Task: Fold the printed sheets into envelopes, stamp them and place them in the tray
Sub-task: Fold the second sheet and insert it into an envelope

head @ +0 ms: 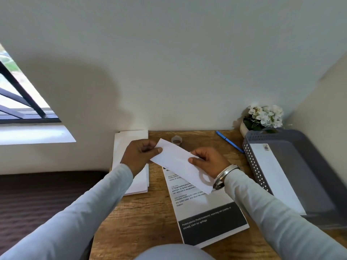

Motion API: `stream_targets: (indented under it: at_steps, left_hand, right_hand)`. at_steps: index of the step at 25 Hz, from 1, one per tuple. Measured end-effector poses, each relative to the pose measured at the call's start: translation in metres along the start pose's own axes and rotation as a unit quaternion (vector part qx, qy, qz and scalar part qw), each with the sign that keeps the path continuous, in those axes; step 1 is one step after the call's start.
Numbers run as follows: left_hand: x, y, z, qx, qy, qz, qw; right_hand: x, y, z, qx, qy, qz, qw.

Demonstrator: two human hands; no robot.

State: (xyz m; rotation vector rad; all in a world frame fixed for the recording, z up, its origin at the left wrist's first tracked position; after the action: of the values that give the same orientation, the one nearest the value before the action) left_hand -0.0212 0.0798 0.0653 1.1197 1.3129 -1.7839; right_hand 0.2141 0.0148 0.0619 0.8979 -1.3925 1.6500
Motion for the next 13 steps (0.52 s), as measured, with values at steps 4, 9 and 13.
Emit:
stream_targets:
  at_steps: [4, 9, 13]
  left_hand:
    - [0.014, 0.000, 0.005, 0.016, -0.016, 0.006, 1.000]
    - [0.040, -0.016, 0.012, 0.031, 0.020, -0.116, 0.993]
    - [0.079, -0.038, 0.023, 0.128, 0.049, -0.417, 0.898]
  right_hand:
    - [-0.006, 0.008, -0.007, 0.001, -0.001, 0.009, 1.000]
    - [-0.012, 0.017, -0.007, -0.032, -0.005, -0.009, 0.999]
    - [-0.024, 0.014, -0.002, -0.045, 0.017, -0.007, 0.999]
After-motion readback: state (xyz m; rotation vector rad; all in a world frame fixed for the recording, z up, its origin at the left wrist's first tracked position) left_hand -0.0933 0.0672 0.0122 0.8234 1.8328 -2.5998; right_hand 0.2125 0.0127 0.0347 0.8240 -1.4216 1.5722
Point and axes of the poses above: each hand's wrist, its own z-axis away from the middle knuckle, its own y-axis out of the palm, x = y × z, the point moved 5 cm from there along -z, towards the middle knuckle, and after that the axes turned 12 degrees about -z, right-handed, at the moved point
